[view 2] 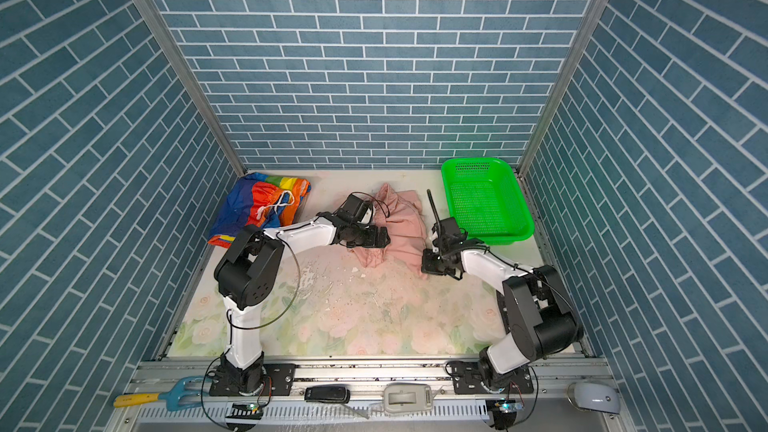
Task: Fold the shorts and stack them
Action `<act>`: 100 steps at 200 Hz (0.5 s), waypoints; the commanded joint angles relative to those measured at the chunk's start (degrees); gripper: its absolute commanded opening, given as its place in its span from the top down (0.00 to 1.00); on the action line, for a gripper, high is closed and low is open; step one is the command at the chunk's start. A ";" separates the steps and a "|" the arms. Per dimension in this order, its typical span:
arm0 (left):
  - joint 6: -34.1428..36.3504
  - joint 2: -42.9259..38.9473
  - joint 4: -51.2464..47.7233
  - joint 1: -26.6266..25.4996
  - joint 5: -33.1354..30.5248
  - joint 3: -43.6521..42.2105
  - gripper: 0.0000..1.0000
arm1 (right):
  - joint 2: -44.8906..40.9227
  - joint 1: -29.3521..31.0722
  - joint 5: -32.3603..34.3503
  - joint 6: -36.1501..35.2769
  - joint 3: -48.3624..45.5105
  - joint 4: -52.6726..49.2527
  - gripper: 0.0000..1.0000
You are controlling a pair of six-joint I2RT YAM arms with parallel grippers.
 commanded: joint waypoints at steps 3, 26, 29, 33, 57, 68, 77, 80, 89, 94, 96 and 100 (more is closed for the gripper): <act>-5.65 -1.24 -0.84 -2.02 2.80 -11.38 0.01 | 3.70 -2.72 4.08 -5.49 8.20 -6.38 1.00; -11.42 -5.20 6.11 -6.78 3.62 -17.80 0.00 | 9.31 -2.93 4.50 -6.94 17.55 -9.57 1.00; -12.19 -5.54 6.83 -7.68 3.88 -18.26 0.00 | 9.87 -2.89 4.43 -6.92 18.54 -9.85 1.00; -12.92 -6.23 7.53 -8.48 4.15 -18.64 0.01 | 10.49 -2.91 4.09 -6.86 19.65 -10.13 1.00; -12.62 -13.88 4.01 -9.62 2.84 -18.97 0.00 | 10.90 -1.61 3.20 -6.90 21.53 -10.49 1.00; -9.70 -19.45 -1.22 -7.07 0.17 -17.48 0.01 | 9.81 -0.61 2.99 -7.45 20.15 -10.19 1.00; -6.27 -23.31 -5.67 -3.82 -1.47 -14.91 0.00 | 8.85 0.24 2.74 -7.93 18.62 -9.83 1.00; -5.43 -24.12 -7.09 -2.80 -1.97 -13.79 0.00 | 8.51 0.50 2.72 -8.03 18.02 -9.78 1.00; -1.68 -26.09 -10.86 0.74 -4.03 -9.90 0.00 | 7.37 1.16 2.78 -8.13 16.23 -9.31 1.00; -0.18 -26.26 -12.91 2.63 -5.00 -7.40 0.00 | 6.62 1.43 2.76 -8.14 15.20 -8.97 1.00; 0.64 -26.14 -13.57 3.32 -5.34 -6.38 0.01 | 6.34 1.50 2.73 -8.07 14.81 -8.82 1.00; 1.99 -25.57 -14.74 4.50 -5.57 -4.37 0.00 | 5.85 1.61 2.72 -7.86 14.02 -8.50 1.00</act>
